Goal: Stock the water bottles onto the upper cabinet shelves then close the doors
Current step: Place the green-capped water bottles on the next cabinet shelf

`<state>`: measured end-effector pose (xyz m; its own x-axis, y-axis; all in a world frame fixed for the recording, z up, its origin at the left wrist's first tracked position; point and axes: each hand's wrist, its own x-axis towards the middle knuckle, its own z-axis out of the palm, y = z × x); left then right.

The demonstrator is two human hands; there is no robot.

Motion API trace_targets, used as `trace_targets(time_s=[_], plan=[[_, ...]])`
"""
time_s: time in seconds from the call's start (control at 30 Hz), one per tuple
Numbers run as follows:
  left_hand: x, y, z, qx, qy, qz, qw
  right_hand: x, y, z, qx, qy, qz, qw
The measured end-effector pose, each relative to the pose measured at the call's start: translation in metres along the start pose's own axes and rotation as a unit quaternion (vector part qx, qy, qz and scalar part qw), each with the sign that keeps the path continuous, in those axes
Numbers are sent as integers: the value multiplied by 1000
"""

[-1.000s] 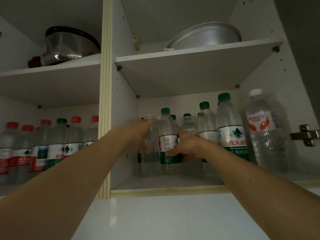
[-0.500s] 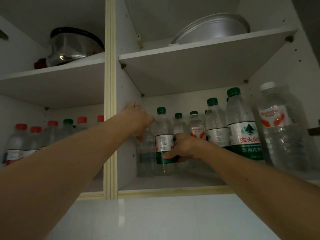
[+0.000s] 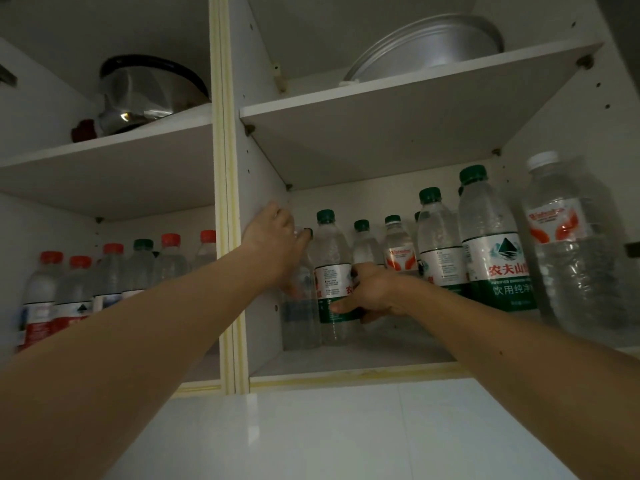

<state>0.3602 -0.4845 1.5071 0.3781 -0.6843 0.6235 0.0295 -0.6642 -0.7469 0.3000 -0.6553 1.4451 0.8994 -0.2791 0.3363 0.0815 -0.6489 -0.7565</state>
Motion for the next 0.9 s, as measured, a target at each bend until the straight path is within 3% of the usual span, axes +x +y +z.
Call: trace_targets(time_s=[0.57, 0.7, 0.8, 0.9], plan=[[-6, 4, -9, -4, -20, -3, 1000, -5, 3, 16, -96, 66, -56, 992], [-8, -3, -18, -85, 21, -12, 996, -24, -1, 16, -109, 73, -84, 988], [-9, -2, -21, -231, 118, -27, 965, -50, -2, 1, -220, 217, -139, 941], [-7, 8, -27, -422, 200, -43, 883, -87, -1, -24, -300, 384, -257, 835]])
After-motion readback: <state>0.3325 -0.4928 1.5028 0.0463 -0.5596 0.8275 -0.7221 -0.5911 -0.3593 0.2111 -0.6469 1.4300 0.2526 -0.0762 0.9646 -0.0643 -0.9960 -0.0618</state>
